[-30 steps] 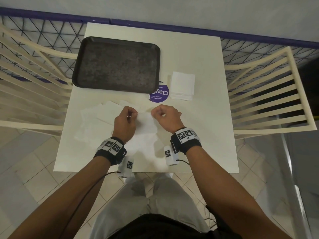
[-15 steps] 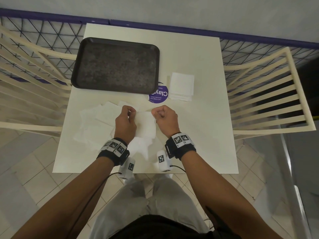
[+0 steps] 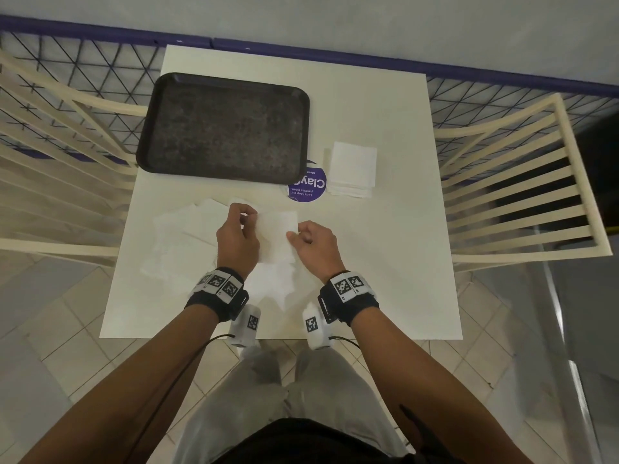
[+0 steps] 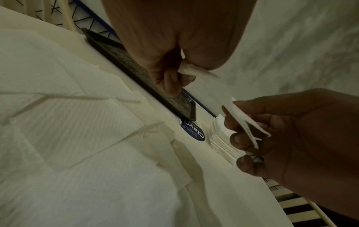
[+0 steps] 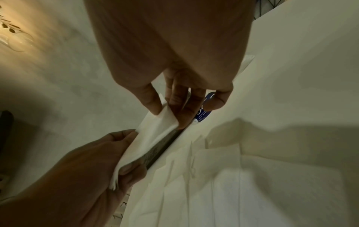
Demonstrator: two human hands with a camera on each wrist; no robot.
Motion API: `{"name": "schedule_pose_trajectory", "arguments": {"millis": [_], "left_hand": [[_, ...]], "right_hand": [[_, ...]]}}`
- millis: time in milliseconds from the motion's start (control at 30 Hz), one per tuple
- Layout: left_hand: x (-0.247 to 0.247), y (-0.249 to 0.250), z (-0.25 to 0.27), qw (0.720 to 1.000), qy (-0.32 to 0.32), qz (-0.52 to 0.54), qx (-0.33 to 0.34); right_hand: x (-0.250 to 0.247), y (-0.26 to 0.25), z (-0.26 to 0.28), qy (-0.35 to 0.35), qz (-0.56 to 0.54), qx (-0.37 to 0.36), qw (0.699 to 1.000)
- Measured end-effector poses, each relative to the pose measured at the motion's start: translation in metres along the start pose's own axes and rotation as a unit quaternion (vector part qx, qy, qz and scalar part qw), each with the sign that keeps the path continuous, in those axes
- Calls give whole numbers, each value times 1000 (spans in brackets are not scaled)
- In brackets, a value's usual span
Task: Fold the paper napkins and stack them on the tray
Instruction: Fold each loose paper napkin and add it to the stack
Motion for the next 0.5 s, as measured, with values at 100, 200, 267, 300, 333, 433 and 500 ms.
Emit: {"name": "schedule_pose_trajectory", "arguments": {"millis": [100,200,267,300,333,433,500], "left_hand": [[-2,-2,-3,1000,6,-8,7],[1,-2,-4,1000,2,-9,0],[3,-4,-4,1000,0,-8,-7],[4,-3,-4,1000,0,-8,-8],[5,-2,-4,1000,1,-7,-7],[9,-1,-4,1000,-4,14,-26],[14,-3,-4,998,-18,34,-44]], "right_hand": [[6,5,3,-15,-12,3,1000],[5,9,1,-1,-15,0,1000],[3,10,-3,5,-11,0,1000],[1,9,-4,7,-7,0,1000],[-1,9,-5,9,-2,-2,1000],[-9,5,-10,12,17,-17,1000],[-19,2,-17,24,28,-24,999]]}}
Point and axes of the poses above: each hand's wrist, its own z-axis away from the middle knuckle, its own x-axis out of the palm, y = z × x, the point moved 7 cm from there along -z, towards the middle knuckle, and after that the axes turned 14 degrees about x, right-handed, at the moved point
